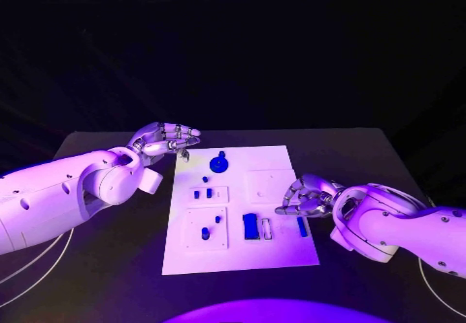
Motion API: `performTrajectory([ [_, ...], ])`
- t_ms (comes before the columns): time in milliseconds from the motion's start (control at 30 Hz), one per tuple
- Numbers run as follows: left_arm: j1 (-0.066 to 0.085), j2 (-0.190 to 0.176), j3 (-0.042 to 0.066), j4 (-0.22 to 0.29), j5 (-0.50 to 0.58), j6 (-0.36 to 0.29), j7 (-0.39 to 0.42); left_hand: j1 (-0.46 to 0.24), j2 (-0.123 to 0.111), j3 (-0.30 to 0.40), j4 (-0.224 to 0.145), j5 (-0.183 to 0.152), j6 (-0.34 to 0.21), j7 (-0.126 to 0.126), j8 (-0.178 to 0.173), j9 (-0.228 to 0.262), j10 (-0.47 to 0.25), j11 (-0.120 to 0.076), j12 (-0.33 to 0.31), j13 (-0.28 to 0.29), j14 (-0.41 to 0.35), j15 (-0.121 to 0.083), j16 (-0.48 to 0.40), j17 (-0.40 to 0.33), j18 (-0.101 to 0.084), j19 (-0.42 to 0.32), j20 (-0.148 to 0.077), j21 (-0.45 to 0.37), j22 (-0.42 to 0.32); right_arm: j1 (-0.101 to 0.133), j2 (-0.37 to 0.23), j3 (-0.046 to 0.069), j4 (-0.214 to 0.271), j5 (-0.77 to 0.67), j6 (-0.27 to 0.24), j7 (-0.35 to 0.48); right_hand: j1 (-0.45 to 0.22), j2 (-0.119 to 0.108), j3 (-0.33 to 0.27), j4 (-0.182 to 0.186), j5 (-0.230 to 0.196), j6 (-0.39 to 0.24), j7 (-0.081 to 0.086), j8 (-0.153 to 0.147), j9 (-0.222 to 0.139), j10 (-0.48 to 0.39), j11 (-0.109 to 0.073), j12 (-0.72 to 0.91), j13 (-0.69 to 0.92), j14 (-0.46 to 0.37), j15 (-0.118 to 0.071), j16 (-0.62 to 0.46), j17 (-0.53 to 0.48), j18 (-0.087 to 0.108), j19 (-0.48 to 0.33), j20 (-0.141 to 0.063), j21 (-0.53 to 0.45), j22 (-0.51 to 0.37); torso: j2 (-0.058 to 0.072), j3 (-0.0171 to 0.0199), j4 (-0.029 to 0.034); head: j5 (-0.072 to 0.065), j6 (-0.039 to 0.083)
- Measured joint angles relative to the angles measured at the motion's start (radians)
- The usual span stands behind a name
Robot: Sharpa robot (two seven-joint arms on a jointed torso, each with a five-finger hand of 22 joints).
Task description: Assemble the parts on the task board
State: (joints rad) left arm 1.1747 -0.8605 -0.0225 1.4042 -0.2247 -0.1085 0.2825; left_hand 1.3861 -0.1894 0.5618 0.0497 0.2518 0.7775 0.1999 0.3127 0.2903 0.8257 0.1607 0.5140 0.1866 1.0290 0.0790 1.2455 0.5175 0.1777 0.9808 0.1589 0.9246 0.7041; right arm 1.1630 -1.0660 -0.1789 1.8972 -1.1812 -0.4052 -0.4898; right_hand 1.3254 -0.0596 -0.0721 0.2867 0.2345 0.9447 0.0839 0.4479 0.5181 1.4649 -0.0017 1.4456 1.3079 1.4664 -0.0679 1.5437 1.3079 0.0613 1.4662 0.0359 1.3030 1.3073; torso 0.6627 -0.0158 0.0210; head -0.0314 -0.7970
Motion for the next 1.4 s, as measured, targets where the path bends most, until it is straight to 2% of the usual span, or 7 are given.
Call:
performTrajectory([
  [167,0.000,0.000,0.000,0.000,0.000,0.000,0.001,0.000,0.000,0.003,0.003,0.000,0.000,0.000,0.000,0.000,-0.004,-0.004,0.000,0.000,0.000,0.000,0.000,-0.001,0.000,0.000,0.000,0.000,-0.001,0.005,-0.057,-0.001,0.000,-0.046,-0.001,0.000,0.011,-0.012,0.001,-0.001,0.000,-0.004,0.004,-0.004,-0.002,0.002,0.006,0.000,0.000,0.000,0.007,0.000,0.000,0.000,0.000,0.008,0.005,0.000,0.000,0.0001,0.0006,-0.011,0.002],
  [200,0.000,0.000,0.000,0.000,0.000,0.000,0.001,0.000,0.000,0.003,0.003,0.000,0.000,0.000,0.000,0.000,-0.004,-0.004,0.000,0.000,0.000,0.000,0.000,-0.001,0.000,0.000,0.000,0.000,-0.001,0.004,-0.065,-0.001,0.003,-0.055,0.000,0.000,0.011,-0.020,0.001,-0.001,0.000,-0.004,0.004,-0.004,-0.002,0.002,0.006,0.000,0.000,0.000,0.007,0.000,0.000,0.000,0.000,0.008,0.008,0.000,0.000,0.0001,0.0006,-0.014,0.003],
  [500,0.000,0.004,-0.001,-0.001,0.001,0.000,0.002,0.000,0.000,0.003,0.003,0.000,0.000,0.000,0.000,0.000,-0.004,-0.004,0.000,0.000,0.000,0.000,0.000,-0.001,0.000,0.000,0.000,0.000,-0.001,-0.022,-0.103,-0.004,0.010,-0.143,0.038,-0.012,0.010,-0.021,0.004,0.002,0.000,0.002,-0.001,-0.004,-0.002,0.002,0.005,0.000,0.000,0.000,0.007,0.000,0.000,0.000,0.000,0.008,0.008,0.001,0.001,0.0020,0.0003,-0.021,0.002],
  [700,-0.001,0.004,-0.001,-0.002,0.001,0.000,0.002,0.000,0.000,0.003,0.003,0.000,0.000,0.000,0.000,0.000,-0.004,-0.004,0.000,0.000,0.000,0.000,0.000,-0.001,0.000,0.000,0.000,0.000,-0.001,-0.042,-0.103,-0.005,0.011,-0.178,0.066,-0.026,0.010,-0.021,0.007,0.004,0.000,0.013,-0.001,-0.004,-0.002,0.002,0.005,0.000,0.000,0.000,0.007,0.000,0.000,0.000,0.000,0.007,0.008,0.001,0.001,0.0017,0.0009,-0.021,-0.002],
  [867,-0.001,0.004,-0.002,-0.003,0.001,0.000,0.002,0.000,0.000,0.000,0.006,0.000,0.000,0.000,0.005,0.000,-0.004,-0.004,0.005,0.000,0.000,0.000,0.000,-0.001,0.000,0.000,0.000,-0.004,-0.002,-0.056,-0.097,-0.005,0.012,-0.196,0.081,-0.035,0.000,-0.031,0.007,0.004,0.000,0.021,-0.003,-0.008,-0.002,0.002,0.005,0.000,0.000,0.000,0.007,0.000,0.000,0.000,0.000,0.007,0.008,0.001,0.001,0.0002,0.0013,-0.021,-0.005],
  [1400,-0.001,0.002,-0.002,-0.003,0.001,0.000,0.001,0.000,0.000,0.000,0.006,0.000,0.000,0.000,0.005,0.000,-0.004,-0.004,0.005,0.000,0.000,0.000,0.000,-0.001,0.000,0.000,0.000,-0.004,-0.002,-0.081,-0.065,-0.005,-0.005,-0.216,0.102,-0.062,-0.019,-0.023,0.009,0.007,0.000,0.034,-0.008,-0.008,-0.001,0.002,0.005,0.000,0.000,0.000,0.007,0.000,0.000,0.000,0.000,0.007,0.008,0.000,0.001,-0.0011,0.0026,-0.017,-0.007],
])
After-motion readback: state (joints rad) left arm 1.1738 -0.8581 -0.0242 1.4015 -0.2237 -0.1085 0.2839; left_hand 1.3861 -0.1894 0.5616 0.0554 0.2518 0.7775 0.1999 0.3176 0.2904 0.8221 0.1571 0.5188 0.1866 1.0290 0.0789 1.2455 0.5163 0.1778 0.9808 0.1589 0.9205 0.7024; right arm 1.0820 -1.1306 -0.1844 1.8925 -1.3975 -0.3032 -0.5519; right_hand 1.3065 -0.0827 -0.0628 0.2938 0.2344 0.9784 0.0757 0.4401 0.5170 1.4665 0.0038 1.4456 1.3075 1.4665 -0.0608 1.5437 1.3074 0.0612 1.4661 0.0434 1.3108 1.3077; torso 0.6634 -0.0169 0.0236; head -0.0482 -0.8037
